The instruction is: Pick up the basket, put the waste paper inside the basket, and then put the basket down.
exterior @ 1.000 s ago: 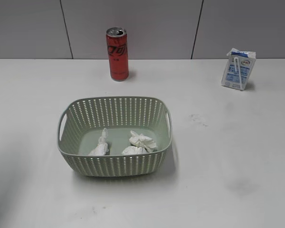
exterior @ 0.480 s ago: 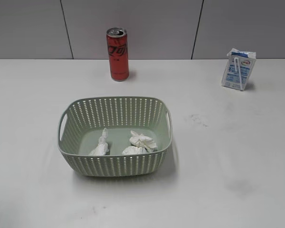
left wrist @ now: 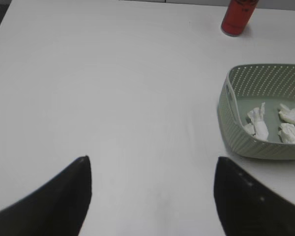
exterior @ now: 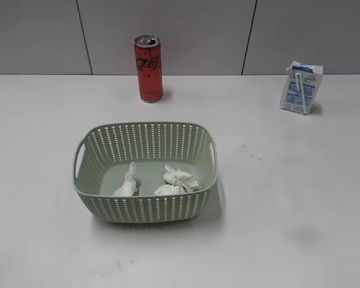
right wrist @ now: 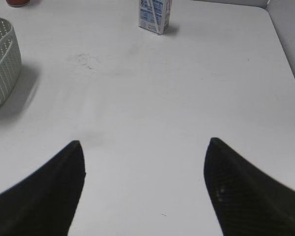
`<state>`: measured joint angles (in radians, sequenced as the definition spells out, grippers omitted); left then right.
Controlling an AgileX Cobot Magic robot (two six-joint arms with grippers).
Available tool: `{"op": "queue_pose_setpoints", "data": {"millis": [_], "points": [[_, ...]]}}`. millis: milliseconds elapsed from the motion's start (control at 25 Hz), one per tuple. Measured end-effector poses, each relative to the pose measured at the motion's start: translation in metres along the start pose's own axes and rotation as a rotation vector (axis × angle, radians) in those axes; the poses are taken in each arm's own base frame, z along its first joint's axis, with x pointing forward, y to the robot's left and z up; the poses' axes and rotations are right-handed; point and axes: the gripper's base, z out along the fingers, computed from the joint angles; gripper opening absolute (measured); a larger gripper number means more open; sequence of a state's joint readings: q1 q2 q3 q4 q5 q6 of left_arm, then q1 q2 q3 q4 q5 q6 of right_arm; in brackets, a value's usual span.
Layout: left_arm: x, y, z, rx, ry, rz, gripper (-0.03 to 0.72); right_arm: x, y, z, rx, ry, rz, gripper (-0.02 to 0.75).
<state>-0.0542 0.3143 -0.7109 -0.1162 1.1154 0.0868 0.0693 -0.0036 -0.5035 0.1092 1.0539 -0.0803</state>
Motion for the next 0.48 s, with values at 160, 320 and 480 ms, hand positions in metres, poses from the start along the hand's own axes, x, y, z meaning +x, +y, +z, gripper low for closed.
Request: {"op": "queue_pose_setpoints", "data": {"millis": [160,320,480], "points": [[0.021,-0.002,-0.008,-0.002,-0.059,0.007,0.584,0.0,0.0,0.0,0.0,0.0,0.001,0.569],[0.04,-0.004,-0.013,0.004,-0.12,0.01,0.583,0.0,0.0,0.0,0.001,-0.001,0.001,0.569],[0.057,-0.006,-0.012,0.021,-0.149,0.007,0.583,0.0,0.0,0.0,0.004,0.0,0.0,0.569]]}}
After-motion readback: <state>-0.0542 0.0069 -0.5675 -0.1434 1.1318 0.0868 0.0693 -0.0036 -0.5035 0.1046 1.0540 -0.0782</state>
